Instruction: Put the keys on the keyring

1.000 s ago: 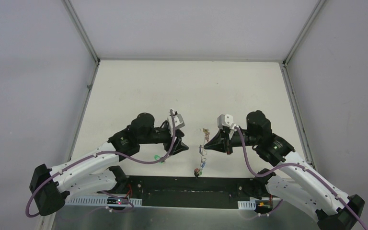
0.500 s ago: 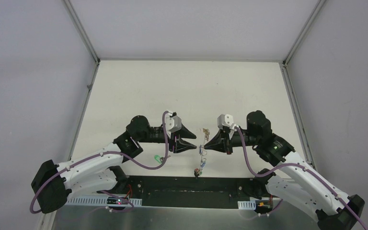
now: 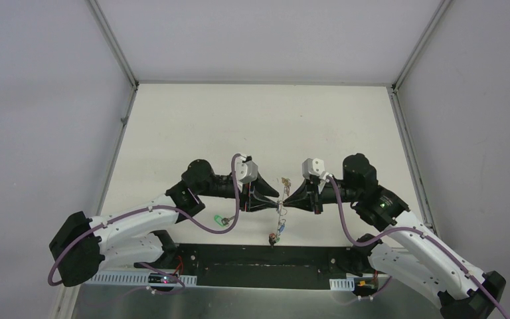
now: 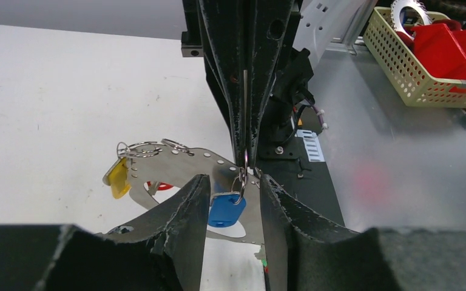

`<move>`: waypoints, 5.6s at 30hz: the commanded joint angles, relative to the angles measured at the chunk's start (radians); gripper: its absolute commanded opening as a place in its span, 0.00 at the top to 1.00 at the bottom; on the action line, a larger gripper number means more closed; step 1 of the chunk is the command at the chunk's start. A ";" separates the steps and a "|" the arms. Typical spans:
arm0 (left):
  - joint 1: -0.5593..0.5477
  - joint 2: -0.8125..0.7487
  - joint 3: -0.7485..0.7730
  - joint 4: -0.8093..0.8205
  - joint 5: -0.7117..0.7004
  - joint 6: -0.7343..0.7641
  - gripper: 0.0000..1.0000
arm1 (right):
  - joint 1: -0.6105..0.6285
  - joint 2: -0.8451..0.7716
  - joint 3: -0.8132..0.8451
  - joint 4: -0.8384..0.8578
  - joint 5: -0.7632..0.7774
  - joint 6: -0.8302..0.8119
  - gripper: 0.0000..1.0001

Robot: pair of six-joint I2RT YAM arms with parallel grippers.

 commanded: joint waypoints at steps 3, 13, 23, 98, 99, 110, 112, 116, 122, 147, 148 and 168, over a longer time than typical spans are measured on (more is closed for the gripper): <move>-0.025 0.034 0.056 0.077 0.032 -0.008 0.69 | 0.000 -0.020 0.025 0.077 -0.009 0.015 1.00; -0.037 0.044 0.075 0.021 0.040 0.033 0.87 | 0.000 -0.026 0.022 0.077 -0.005 0.018 1.00; -0.040 0.017 0.127 -0.126 0.033 0.086 1.00 | 0.000 -0.029 0.023 0.085 0.019 0.033 1.00; -0.178 0.305 0.401 -0.719 -0.439 0.446 1.00 | 0.000 -0.328 -0.338 0.123 0.478 0.354 0.42; -0.180 0.300 0.396 -0.719 -0.439 0.445 1.00 | 0.000 -0.317 -0.343 0.133 0.470 0.350 0.48; -0.190 0.263 0.361 -0.703 -0.429 0.447 1.00 | 0.000 -0.206 -0.380 0.350 0.294 0.344 0.51; -0.193 0.264 0.362 -0.697 -0.420 0.449 1.00 | 0.000 -0.189 -0.376 0.373 0.292 0.334 0.52; -0.200 0.268 0.359 -0.675 -0.405 0.454 1.00 | 0.000 -0.163 -0.372 0.376 0.339 0.304 0.54; -0.211 0.256 0.352 -0.658 -0.382 0.469 1.00 | 0.000 -0.116 -0.370 0.398 0.343 0.271 0.60; -0.229 0.252 0.343 -0.632 -0.355 0.501 1.00 | 0.000 -0.113 -0.386 0.456 0.175 0.200 0.84; -0.229 0.249 0.343 -0.632 -0.356 0.503 1.00 | 0.000 -0.109 -0.385 0.455 0.173 0.197 0.84; -0.234 0.228 0.346 -0.635 -0.359 0.509 1.00 | 0.000 -0.048 -0.357 0.436 0.119 0.144 1.00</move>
